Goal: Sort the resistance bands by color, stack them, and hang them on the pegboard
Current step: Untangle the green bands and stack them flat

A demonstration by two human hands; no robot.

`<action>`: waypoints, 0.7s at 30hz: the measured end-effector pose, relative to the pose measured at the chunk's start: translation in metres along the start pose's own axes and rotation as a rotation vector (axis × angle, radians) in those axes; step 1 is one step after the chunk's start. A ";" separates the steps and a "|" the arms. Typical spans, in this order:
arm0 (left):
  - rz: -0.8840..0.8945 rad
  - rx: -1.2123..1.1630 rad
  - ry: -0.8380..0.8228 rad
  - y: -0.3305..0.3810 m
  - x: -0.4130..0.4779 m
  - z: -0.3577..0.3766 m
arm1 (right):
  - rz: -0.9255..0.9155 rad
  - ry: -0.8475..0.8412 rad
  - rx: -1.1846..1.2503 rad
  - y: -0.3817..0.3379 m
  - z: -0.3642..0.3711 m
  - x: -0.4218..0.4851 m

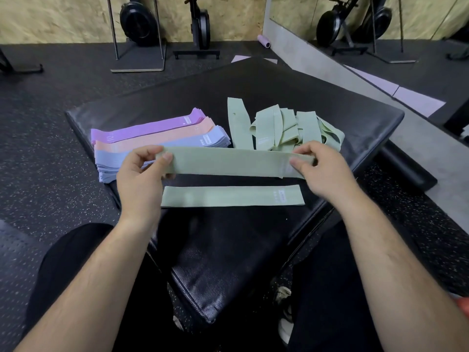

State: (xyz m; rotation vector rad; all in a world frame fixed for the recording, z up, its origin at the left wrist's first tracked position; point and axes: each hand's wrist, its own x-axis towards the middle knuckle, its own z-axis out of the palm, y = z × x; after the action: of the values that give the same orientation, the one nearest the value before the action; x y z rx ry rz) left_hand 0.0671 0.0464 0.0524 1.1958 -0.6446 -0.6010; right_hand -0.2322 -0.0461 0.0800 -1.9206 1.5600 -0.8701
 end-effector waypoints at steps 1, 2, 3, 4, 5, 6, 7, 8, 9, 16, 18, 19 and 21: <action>-0.034 0.008 0.010 -0.001 0.004 -0.005 | 0.022 -0.014 0.071 0.004 -0.004 0.000; -0.065 0.040 0.014 -0.003 0.007 -0.009 | 0.039 -0.026 0.120 0.007 -0.007 0.001; -0.097 0.094 0.015 -0.004 0.009 -0.012 | 0.049 -0.039 0.137 0.010 -0.009 0.001; -0.132 0.147 0.007 -0.005 0.010 -0.014 | 0.055 -0.055 0.129 0.012 -0.011 0.001; -0.165 0.196 -0.009 -0.007 0.011 -0.017 | 0.057 -0.074 0.113 0.014 -0.011 0.000; -0.183 0.247 -0.031 -0.008 0.011 -0.019 | 0.057 -0.094 0.099 0.016 -0.010 -0.001; -0.178 0.308 -0.058 -0.010 0.010 -0.022 | 0.054 -0.112 0.088 0.018 -0.009 -0.002; -0.159 0.384 -0.085 -0.012 0.009 -0.024 | 0.050 -0.126 0.081 0.019 -0.008 -0.004; -0.132 0.468 -0.112 -0.013 0.007 -0.026 | 0.044 -0.140 0.075 0.021 -0.007 -0.005; 0.020 0.773 -0.239 -0.024 0.001 -0.033 | -0.009 -0.195 -0.011 0.033 0.000 -0.007; 0.066 0.836 -0.274 -0.025 0.001 -0.032 | -0.018 -0.223 -0.058 0.035 0.001 -0.008; 0.082 0.864 -0.276 -0.024 0.000 -0.032 | -0.025 -0.242 -0.091 0.035 0.002 -0.008; 0.143 0.936 -0.259 -0.024 -0.001 -0.034 | -0.057 -0.269 -0.137 0.037 0.002 -0.008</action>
State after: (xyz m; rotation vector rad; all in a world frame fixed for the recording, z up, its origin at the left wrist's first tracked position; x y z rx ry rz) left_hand 0.0888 0.0629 0.0213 1.9263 -1.3002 -0.3217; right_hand -0.2560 -0.0461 0.0505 -2.0886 1.4416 -0.5116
